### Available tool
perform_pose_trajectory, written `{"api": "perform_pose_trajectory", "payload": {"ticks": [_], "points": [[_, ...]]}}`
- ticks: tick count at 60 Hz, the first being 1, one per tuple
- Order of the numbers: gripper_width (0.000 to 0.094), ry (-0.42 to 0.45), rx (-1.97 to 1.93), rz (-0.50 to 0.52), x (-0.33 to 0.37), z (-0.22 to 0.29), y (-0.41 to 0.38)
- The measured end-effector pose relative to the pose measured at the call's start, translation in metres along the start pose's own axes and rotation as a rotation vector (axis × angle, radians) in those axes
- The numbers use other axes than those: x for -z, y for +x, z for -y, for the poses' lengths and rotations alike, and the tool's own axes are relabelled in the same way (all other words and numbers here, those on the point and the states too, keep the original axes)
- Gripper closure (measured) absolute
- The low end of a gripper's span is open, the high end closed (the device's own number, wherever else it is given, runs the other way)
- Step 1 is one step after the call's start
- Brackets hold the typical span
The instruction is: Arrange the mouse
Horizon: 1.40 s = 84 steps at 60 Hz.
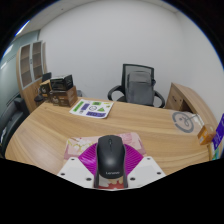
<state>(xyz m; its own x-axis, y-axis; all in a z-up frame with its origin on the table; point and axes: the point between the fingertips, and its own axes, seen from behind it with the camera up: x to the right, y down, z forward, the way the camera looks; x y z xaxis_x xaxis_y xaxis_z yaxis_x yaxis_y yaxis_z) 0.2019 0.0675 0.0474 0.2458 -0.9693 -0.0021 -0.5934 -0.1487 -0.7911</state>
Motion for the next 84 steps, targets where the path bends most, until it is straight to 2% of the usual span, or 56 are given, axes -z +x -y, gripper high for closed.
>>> {"api": "perform_pose_trajectory", "payload": {"ticks": [8, 15, 21, 26, 28, 30, 32, 36, 45, 52, 67, 84], "points": [[0.0605, -0.05, 0.009, -0.013, -0.016, -0.038, -0.016], [0.0566, -0.092, -0.002, -0.052, -0.022, -0.063, -0.012], [0.0506, -0.058, 0.03, -0.069, -0.022, -0.061, -0.01], [0.0383, -0.056, 0.039, -0.081, -0.022, -0.059, -0.01], [0.0249, -0.071, 0.038, -0.088, -0.02, -0.06, -0.009], [0.0055, -0.085, 0.029, -0.077, -0.015, -0.059, -0.011], [0.0095, -0.098, 0.001, -0.057, -0.007, -0.057, -0.015], [0.0069, -0.094, -0.045, -0.038, 0.019, -0.043, -0.016], [0.0058, -0.031, -0.056, -0.08, 0.117, 0.001, -0.001], [0.0067, -0.011, -0.056, -0.109, 0.209, 0.013, 0.008], [0.0062, 0.012, -0.086, -0.17, 0.358, -0.031, 0.011], [0.0062, 0.02, -0.132, -0.23, 0.431, -0.083, 0.006]]}}
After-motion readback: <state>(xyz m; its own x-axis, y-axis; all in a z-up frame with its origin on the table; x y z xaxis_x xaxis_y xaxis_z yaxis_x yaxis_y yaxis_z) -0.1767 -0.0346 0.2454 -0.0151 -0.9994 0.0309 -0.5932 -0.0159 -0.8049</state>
